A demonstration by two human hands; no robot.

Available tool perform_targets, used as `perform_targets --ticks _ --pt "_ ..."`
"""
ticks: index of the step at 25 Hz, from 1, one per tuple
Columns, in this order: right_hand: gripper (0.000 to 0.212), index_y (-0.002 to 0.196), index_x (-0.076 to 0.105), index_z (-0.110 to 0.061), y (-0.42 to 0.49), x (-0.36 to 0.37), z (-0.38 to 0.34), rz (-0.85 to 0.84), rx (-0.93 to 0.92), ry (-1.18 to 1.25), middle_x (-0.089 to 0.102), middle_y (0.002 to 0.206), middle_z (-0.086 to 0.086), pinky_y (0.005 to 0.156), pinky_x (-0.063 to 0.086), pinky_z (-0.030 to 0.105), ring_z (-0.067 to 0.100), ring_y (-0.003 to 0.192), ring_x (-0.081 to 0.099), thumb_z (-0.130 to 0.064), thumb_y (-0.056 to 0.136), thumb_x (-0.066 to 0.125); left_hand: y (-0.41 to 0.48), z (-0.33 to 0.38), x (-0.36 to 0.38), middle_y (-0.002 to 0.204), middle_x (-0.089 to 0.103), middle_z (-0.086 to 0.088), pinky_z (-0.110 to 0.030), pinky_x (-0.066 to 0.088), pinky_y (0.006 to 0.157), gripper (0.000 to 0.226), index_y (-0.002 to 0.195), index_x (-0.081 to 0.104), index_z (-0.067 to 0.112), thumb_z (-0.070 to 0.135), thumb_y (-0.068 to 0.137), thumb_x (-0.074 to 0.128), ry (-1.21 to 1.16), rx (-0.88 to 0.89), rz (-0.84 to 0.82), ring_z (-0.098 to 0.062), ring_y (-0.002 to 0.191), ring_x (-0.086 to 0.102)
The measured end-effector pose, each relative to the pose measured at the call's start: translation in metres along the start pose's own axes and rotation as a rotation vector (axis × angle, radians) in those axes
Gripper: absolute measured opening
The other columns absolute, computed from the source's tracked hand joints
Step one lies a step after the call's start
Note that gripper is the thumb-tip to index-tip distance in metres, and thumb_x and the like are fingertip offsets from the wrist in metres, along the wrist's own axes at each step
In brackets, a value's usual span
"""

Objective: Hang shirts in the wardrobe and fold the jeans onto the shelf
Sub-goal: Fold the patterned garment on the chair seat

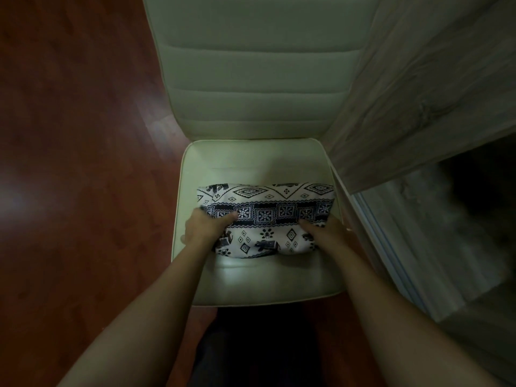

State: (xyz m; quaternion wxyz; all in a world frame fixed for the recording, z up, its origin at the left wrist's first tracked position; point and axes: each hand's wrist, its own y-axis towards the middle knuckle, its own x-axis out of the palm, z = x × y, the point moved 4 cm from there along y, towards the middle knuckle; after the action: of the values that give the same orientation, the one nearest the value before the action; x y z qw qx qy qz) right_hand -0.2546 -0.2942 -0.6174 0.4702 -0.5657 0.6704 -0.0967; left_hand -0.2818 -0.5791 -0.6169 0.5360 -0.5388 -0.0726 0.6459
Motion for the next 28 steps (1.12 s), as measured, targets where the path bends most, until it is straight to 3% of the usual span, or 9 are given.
perform_targets --ticks 2,5,8,10,13,18,23,28 --pt "0.051 0.118 0.059 -0.021 -0.015 -0.005 -0.014 0.100 -0.080 -0.043 0.065 0.120 0.005 0.100 0.040 0.047 0.029 0.115 0.058 -0.048 0.075 0.068 -0.015 0.016 -0.013 0.083 0.067 -0.003 -0.041 0.053 0.077 0.068 0.088 0.054 0.018 0.073 0.051 0.072 0.111 0.168 0.077 -0.026 0.076 0.063" --pt "0.044 0.111 0.061 -0.023 -0.048 -0.042 -0.056 0.255 -0.192 -0.224 0.062 0.115 -0.003 0.103 0.020 0.039 0.024 0.118 0.050 -0.053 0.079 0.062 -0.054 0.059 -0.045 0.078 0.058 -0.006 -0.033 0.043 0.061 0.052 0.090 0.044 0.013 0.055 0.073 0.070 0.234 0.371 0.227 -0.028 0.072 0.056" --pt "0.049 0.103 0.064 -0.018 -0.098 -0.122 -0.125 0.538 -0.296 -0.437 0.052 0.119 0.003 0.104 0.017 0.048 0.027 0.119 0.040 -0.060 0.078 0.060 -0.113 0.137 -0.100 0.092 0.067 -0.011 -0.032 0.037 0.060 0.046 0.100 0.050 0.011 0.047 0.078 0.069 0.162 0.611 0.307 -0.035 0.084 0.062" --pt "0.047 0.102 0.065 -0.013 -0.134 -0.185 -0.175 0.616 -0.428 -0.320 0.053 0.118 0.008 0.102 0.027 0.042 0.030 0.114 0.047 -0.053 0.079 0.063 -0.153 0.200 -0.138 0.097 0.068 -0.013 -0.034 0.039 0.063 0.047 0.105 0.052 0.010 0.046 0.078 0.069 0.073 0.759 0.323 -0.037 0.089 0.062" --pt "0.034 0.104 0.063 -0.010 -0.201 -0.280 -0.250 0.662 -0.586 -0.065 0.067 0.104 0.010 0.078 0.044 0.030 0.029 0.097 0.062 -0.037 0.083 0.066 -0.227 0.302 -0.197 0.098 0.068 -0.015 -0.039 0.045 0.068 0.046 0.101 0.051 0.010 0.044 0.078 0.070 -0.066 1.002 0.352 -0.038 0.090 0.062" --pt "0.031 0.105 0.059 -0.016 -0.353 -0.440 -0.349 1.077 -0.776 -0.106 0.067 0.099 0.004 0.075 0.049 0.031 0.024 0.090 0.063 -0.041 0.086 0.060 -0.394 0.454 -0.291 0.100 0.066 -0.020 -0.040 0.043 0.067 0.048 0.103 0.048 0.008 0.043 0.079 0.069 -0.208 1.377 0.458 -0.042 0.091 0.061" --pt "0.027 0.103 0.061 -0.016 -0.499 -0.555 -0.357 1.461 -0.907 -0.110 0.068 0.099 0.004 0.068 0.042 0.026 0.024 0.091 0.064 -0.035 0.084 0.064 -0.543 0.529 -0.328 0.088 0.066 -0.022 -0.043 0.045 0.062 0.048 0.098 0.049 0.005 0.041 0.076 0.073 -0.514 1.735 0.485 -0.044 0.079 0.062" --pt "0.030 0.098 0.061 -0.015 -0.621 -0.638 -0.316 1.773 -0.804 -0.215 0.068 0.097 0.007 0.072 0.047 0.032 0.029 0.091 0.064 -0.040 0.082 0.065 -0.690 0.574 -0.322 0.083 0.066 -0.024 -0.044 0.046 0.061 0.048 0.097 0.052 0.003 0.037 0.074 0.076 -0.681 2.042 0.393 -0.046 0.075 0.063"
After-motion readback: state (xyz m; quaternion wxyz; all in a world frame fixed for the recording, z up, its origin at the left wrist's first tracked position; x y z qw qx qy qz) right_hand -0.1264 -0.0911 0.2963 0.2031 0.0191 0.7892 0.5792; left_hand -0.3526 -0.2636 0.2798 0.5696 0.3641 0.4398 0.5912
